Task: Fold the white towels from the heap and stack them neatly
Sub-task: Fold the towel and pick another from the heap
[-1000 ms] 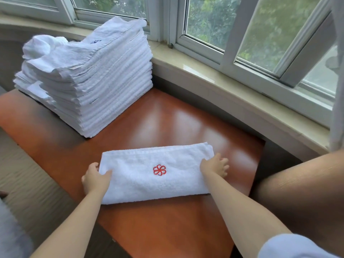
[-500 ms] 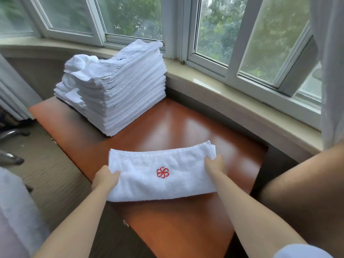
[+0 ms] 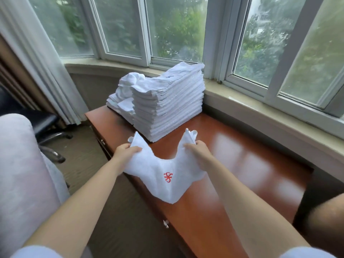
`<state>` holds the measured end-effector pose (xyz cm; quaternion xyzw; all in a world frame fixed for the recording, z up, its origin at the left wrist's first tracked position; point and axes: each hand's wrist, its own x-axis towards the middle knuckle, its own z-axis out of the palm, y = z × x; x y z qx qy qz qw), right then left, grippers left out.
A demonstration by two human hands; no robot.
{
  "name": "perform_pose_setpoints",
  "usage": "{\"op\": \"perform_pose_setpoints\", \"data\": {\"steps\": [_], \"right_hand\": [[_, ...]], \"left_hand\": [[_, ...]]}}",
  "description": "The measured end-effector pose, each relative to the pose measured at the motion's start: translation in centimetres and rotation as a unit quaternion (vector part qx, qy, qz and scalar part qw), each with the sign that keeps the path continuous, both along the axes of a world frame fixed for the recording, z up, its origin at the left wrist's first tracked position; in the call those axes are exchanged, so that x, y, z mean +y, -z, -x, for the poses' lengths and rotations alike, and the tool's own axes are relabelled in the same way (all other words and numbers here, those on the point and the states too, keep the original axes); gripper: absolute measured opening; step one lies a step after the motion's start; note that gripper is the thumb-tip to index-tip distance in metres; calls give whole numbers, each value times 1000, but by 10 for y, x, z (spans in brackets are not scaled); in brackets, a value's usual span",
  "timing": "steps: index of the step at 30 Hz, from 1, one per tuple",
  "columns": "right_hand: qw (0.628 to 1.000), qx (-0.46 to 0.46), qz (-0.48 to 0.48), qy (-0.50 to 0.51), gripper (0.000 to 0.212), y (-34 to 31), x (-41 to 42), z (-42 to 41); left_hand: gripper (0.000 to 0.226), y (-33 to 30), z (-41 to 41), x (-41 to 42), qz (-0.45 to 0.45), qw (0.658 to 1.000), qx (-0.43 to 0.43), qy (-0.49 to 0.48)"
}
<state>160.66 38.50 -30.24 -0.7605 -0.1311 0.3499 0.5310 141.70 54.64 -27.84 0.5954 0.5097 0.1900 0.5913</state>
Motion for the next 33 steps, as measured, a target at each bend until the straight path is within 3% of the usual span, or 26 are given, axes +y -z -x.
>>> {"op": "perform_pose_setpoints", "data": {"steps": [10, 16, 21, 29, 33], "right_hand": [[999, 23, -18, -22, 37, -21, 178, 68], [995, 4, -16, -102, 29, -37, 274, 49], [990, 44, -40, -128, 32, -41, 353, 23], [991, 90, -92, -42, 14, -30, 467, 4], [990, 85, -99, 58, 9, -34, 522, -11]], "left_hand": [[8, -22, 47, 165, 8, 997, -61, -41], [17, -27, 25, 255, 70, 995, -65, -26], [27, -36, -9, 325, 113, 990, -88, -12], [36, -32, -56, 450, 174, 972, -130, 85], [53, -34, -87, 521, 181, 960, -112, 179]]}}
